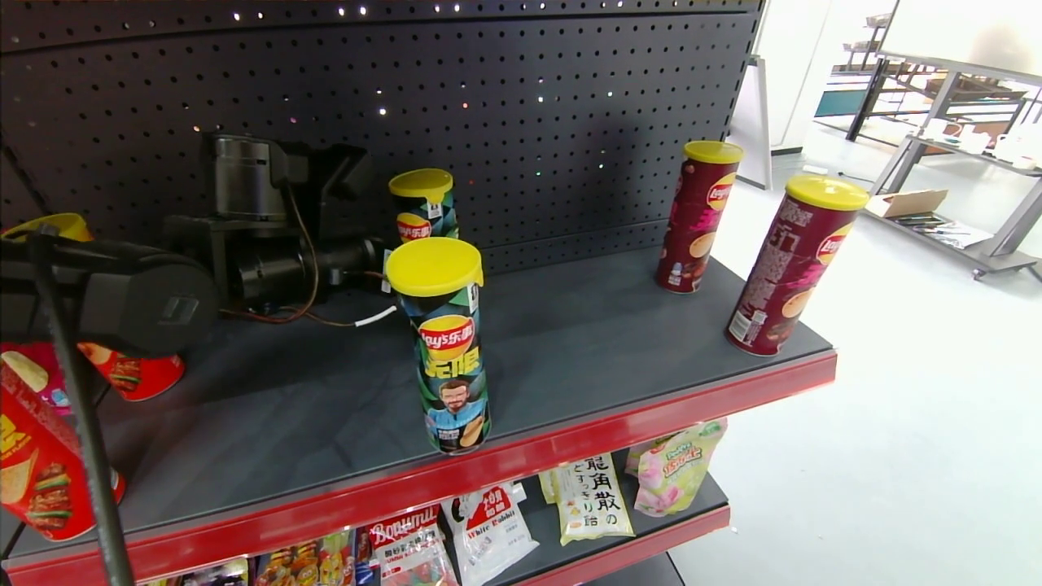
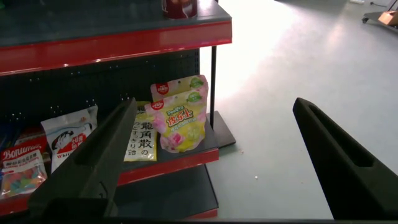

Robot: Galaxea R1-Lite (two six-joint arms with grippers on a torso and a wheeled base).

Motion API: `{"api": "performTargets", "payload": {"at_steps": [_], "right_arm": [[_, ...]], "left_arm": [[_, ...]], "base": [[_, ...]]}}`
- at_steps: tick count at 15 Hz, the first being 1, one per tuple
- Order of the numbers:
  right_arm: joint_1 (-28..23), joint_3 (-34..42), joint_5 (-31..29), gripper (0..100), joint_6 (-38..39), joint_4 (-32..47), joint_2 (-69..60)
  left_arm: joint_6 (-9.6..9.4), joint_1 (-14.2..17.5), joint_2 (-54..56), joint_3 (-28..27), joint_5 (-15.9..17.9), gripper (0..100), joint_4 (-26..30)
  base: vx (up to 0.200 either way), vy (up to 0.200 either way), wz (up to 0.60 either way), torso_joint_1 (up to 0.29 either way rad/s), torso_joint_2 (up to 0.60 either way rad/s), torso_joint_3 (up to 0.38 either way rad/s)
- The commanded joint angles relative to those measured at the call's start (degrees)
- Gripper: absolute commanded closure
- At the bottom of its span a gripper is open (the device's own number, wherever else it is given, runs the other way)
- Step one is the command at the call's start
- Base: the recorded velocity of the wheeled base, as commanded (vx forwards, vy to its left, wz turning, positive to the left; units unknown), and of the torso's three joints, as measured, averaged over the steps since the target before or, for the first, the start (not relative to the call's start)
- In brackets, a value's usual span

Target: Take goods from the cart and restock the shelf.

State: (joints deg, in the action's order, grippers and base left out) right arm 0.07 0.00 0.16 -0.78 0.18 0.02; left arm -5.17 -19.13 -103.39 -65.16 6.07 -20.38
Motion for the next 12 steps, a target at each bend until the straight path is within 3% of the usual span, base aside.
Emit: {"api": "performTargets", "payload": {"at_steps": [1,7,12], "right_arm": [[0.01,0.00,0.02,0,-0.01,-0.01,-0.02],[0.01,0.00,0.02,0,-0.01,-0.01,-0.02],[-0.07,0.00,0.02,0,-0.01,-0.01,-0.02]], "left_arm": [[-0.02,0.14,4.42,3.55,-0.01,0,-0.10],[-0.02,0.76,15.67,15.32,-0.01,0,-0.80],[-0.10,0.67,35.19,29.21,0.52,0,0.17]], "base": [[0.000,0.000,0.00,0.000,0.00,0.000],[0.000,0.000,0.00,0.000,0.00,0.000],[0.000,0.000,0.00,0.000,0.00,0.000]]}}
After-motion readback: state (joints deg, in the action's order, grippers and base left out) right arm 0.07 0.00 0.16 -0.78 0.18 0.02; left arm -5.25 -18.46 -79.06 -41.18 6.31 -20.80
